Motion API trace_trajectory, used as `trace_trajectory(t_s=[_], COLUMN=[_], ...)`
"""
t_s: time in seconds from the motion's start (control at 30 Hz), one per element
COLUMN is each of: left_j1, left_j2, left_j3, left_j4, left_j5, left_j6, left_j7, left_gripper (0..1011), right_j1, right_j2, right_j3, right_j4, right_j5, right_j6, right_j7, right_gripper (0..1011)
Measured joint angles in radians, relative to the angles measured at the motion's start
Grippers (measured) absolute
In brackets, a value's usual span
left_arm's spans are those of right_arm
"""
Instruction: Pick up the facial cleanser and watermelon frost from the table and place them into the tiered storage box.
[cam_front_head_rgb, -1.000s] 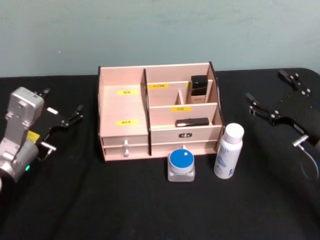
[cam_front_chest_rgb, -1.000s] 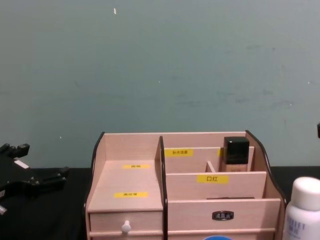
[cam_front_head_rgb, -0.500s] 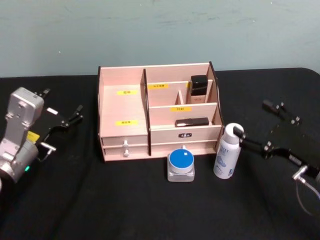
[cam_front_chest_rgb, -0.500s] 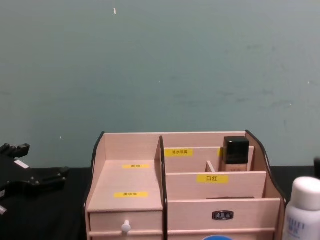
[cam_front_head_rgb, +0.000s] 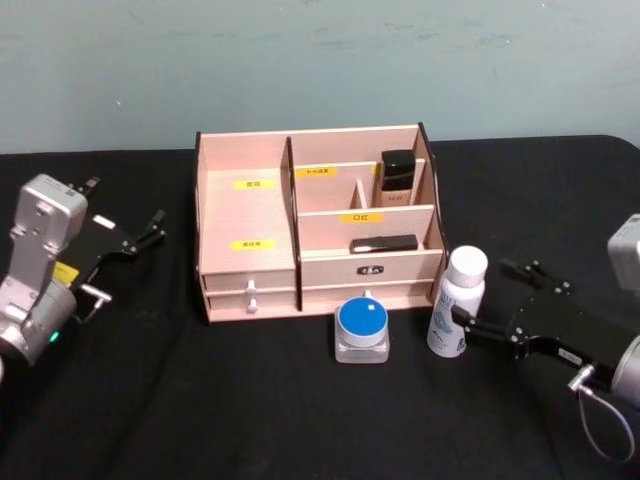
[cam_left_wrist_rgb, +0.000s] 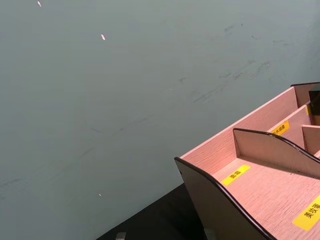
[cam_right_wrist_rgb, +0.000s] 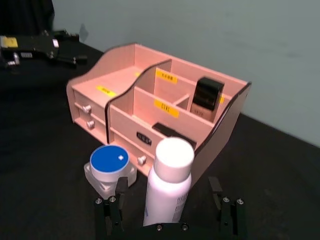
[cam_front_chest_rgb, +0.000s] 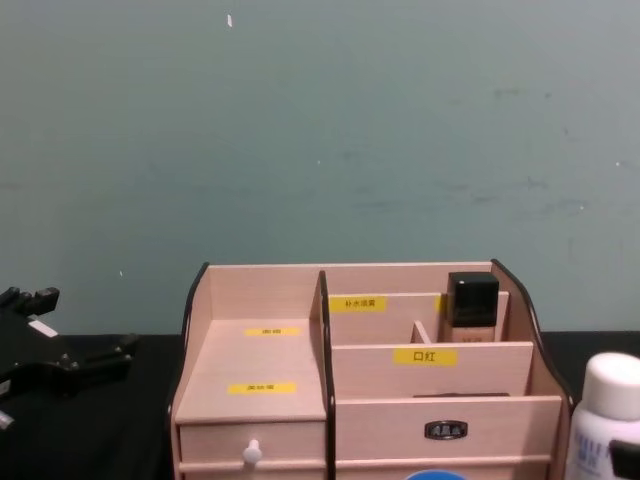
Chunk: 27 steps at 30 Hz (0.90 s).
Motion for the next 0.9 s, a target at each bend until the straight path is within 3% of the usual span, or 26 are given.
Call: trace_trajectory(t_s=[0.9], left_j1=[0.000], left_j2=[0.000], left_j3=[0.000], left_j4=[0.000], left_j5=[0.000], left_j6=[0.000], left_j7=[0.000], left_gripper=[1010], right_j1=[0.121], right_j2=[-0.126], right_j3=[-0.029], right_j4=[0.157], right_j5=[-0.072], right_j6=[0.004], right_j7=[0.099], right_gripper=[1002])
